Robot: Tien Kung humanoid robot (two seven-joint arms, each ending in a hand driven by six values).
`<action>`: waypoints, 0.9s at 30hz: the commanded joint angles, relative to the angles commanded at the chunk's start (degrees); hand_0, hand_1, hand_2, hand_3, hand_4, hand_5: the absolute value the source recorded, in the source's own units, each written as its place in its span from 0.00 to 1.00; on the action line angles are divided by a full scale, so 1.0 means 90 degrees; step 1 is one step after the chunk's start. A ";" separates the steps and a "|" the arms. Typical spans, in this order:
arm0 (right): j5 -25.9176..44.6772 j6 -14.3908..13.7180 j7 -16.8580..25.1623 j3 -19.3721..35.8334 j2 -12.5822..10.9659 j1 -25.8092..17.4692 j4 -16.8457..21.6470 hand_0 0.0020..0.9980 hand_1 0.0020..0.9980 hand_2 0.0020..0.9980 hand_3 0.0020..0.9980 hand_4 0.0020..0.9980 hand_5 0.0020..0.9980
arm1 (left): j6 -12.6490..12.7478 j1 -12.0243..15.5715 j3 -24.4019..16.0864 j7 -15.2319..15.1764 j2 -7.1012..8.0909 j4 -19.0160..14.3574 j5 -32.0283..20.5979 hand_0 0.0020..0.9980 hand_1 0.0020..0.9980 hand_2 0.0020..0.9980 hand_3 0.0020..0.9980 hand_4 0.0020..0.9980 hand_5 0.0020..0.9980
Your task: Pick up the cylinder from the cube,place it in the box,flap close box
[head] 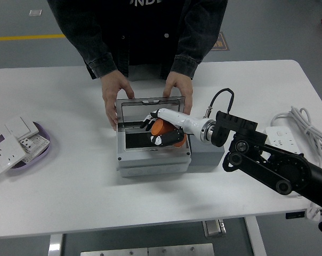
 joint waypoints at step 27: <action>0.1009 -0.0247 0.0484 0.0803 -0.0327 -0.0276 0.0931 0.77 0.69 0.70 0.72 0.63 0.19 | -0.0007 0.0018 0.0032 -0.0015 -0.0017 0.0000 -0.0026 0.63 0.66 0.58 0.65 0.70 0.31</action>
